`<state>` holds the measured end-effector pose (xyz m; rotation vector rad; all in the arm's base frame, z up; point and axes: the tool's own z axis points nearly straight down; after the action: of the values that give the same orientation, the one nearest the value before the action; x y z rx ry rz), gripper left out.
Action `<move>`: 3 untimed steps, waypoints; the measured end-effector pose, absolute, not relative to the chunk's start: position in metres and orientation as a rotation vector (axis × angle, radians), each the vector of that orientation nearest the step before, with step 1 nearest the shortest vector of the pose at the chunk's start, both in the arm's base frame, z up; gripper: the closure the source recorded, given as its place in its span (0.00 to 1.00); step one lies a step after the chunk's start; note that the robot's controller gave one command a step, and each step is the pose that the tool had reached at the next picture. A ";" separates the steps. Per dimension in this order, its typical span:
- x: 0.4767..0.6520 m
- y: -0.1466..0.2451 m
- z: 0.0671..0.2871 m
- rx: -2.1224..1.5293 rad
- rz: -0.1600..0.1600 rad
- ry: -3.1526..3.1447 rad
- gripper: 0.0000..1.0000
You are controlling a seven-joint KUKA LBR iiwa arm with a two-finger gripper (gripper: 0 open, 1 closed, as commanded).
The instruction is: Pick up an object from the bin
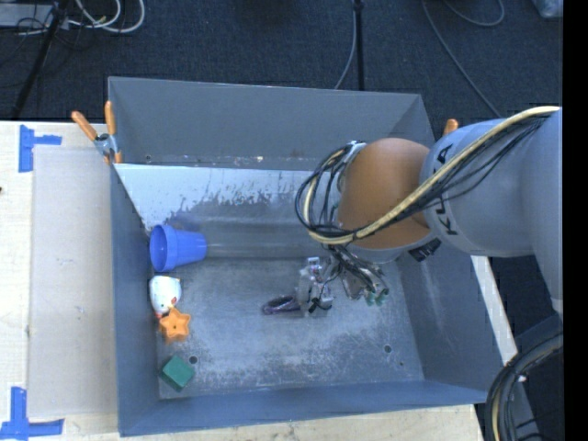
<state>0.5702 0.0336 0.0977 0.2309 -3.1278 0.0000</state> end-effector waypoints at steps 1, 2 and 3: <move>0.570 0.034 0.098 0.231 0.000 -3.128 1.00; 0.577 -0.004 0.113 0.742 0.000 -3.049 0.00; 0.577 -0.003 0.113 0.739 -0.003 -3.049 0.00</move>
Offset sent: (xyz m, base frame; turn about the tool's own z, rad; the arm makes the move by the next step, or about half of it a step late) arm 0.0062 -0.0366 0.0154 -0.3321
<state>0.5766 -0.0030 0.1126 0.7388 -3.0488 -0.0032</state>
